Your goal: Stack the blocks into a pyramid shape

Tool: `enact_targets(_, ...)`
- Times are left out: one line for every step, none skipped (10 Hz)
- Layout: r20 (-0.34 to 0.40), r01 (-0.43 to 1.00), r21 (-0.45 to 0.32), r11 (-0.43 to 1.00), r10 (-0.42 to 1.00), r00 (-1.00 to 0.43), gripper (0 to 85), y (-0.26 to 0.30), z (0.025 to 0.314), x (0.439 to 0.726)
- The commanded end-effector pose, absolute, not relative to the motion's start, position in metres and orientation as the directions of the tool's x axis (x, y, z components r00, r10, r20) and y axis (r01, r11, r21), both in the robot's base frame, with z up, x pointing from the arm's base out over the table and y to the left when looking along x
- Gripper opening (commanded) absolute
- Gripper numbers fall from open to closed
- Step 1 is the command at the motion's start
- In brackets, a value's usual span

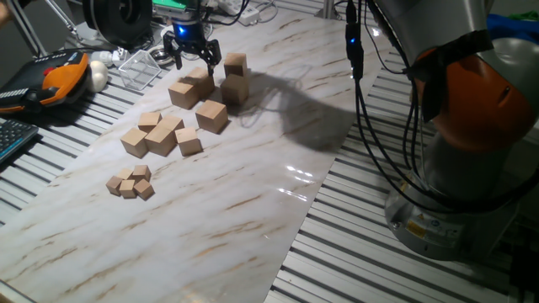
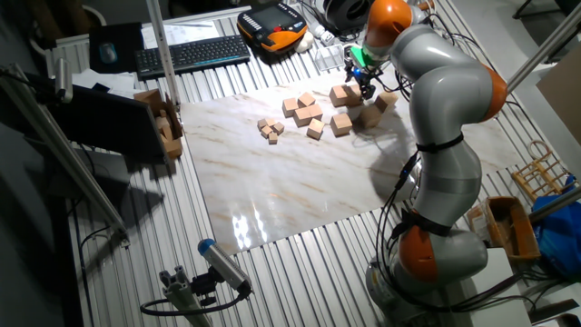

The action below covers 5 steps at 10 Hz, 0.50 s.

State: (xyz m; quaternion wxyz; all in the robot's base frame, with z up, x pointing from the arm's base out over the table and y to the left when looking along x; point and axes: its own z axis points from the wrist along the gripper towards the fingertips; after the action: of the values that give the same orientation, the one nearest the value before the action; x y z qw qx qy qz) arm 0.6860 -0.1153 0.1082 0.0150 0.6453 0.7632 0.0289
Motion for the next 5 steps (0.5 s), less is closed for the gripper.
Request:
enact_targets(0.016, 0.984, 0.064, 0.164, 0.986, -0.165, 85.0, -0.1152, 0.1083, 0.6862)
enact_targets(0.018, 0.986, 0.062, 0.158, 0.987, -0.159, 85.0, -0.1152, 0.1083, 0.6862)
enact_targets(0.015, 0.985, 0.060, 0.164, 0.986, -0.165, 85.0, -0.1152, 0.1083, 0.6862)
enact_targets(0.015, 0.977, 0.071, 0.200, 0.979, -0.201, 85.0, -0.1152, 0.1083, 0.6862)
enact_targets(0.021, 0.971, 0.098, 0.217, 0.975, -0.220, 85.0, -0.1152, 0.1083, 0.6862)
